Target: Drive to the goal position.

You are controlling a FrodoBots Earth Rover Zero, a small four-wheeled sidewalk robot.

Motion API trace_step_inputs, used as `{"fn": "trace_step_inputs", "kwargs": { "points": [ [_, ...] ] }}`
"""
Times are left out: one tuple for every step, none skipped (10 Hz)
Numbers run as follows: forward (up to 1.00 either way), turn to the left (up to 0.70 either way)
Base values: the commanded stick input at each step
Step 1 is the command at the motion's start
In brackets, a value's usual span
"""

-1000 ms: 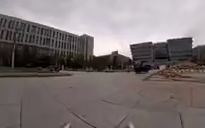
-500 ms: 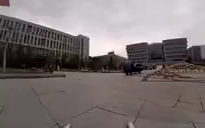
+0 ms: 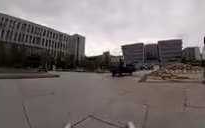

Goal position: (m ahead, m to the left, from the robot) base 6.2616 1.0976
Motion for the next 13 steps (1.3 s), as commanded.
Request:
{"fn": "trace_step_inputs", "kwargs": {
  "points": [
    [0.70, -0.14],
    [0.70, -0.14],
    [0.70, -0.14],
    [0.70, -0.14],
    [0.70, -0.14],
    [0.70, -0.14],
    [0.70, -0.14],
    [0.70, -0.14],
    [0.70, -0.10],
    [0.70, 0.00],
    [0.70, 0.13],
    [0.70, 0.14],
    [0.70, 0.14]
  ]
}}
